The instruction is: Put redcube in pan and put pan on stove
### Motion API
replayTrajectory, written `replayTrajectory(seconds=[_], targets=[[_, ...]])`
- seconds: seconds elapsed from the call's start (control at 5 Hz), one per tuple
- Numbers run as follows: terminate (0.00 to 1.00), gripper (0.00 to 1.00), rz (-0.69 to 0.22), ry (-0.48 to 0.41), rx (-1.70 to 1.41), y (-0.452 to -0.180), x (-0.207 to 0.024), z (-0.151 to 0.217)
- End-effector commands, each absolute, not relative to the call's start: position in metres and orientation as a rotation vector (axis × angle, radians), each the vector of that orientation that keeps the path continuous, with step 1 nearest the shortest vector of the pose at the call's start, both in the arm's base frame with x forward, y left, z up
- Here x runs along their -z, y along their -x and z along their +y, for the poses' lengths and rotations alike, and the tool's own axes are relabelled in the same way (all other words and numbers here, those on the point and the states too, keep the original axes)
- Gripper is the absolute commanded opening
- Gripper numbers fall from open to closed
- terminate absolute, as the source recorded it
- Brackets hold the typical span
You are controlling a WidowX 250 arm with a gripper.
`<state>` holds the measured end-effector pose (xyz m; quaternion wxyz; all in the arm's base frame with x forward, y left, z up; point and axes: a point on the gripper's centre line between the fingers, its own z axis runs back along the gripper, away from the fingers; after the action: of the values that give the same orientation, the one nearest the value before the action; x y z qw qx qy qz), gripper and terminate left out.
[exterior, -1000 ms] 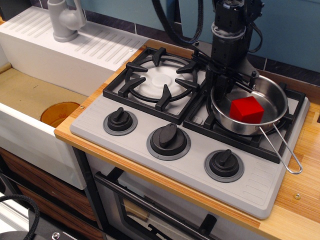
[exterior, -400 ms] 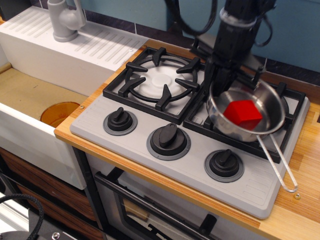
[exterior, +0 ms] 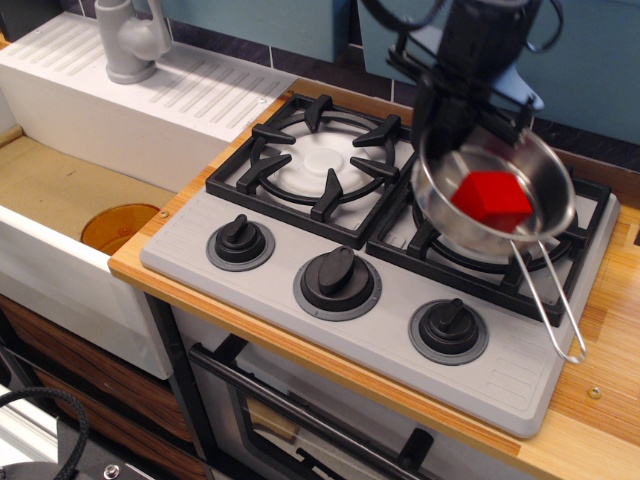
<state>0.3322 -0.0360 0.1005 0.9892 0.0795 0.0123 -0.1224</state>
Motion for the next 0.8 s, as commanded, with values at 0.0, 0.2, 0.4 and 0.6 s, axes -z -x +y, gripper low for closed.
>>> replayTrajectory(seconds=[0.0,0.2,0.4,0.6], targets=[[0.00,0.00,-0.072,-0.186,0.282,-0.348,-0.146,-0.010],[0.00,0.00,-0.067,-0.197,0.299,-0.350,-0.152,0.006],[0.00,0.00,-0.071,-0.207,0.323,-0.352,-0.154,0.020],[0.00,0.00,-0.075,-0.211,0.337,-0.357,-0.153,0.033]])
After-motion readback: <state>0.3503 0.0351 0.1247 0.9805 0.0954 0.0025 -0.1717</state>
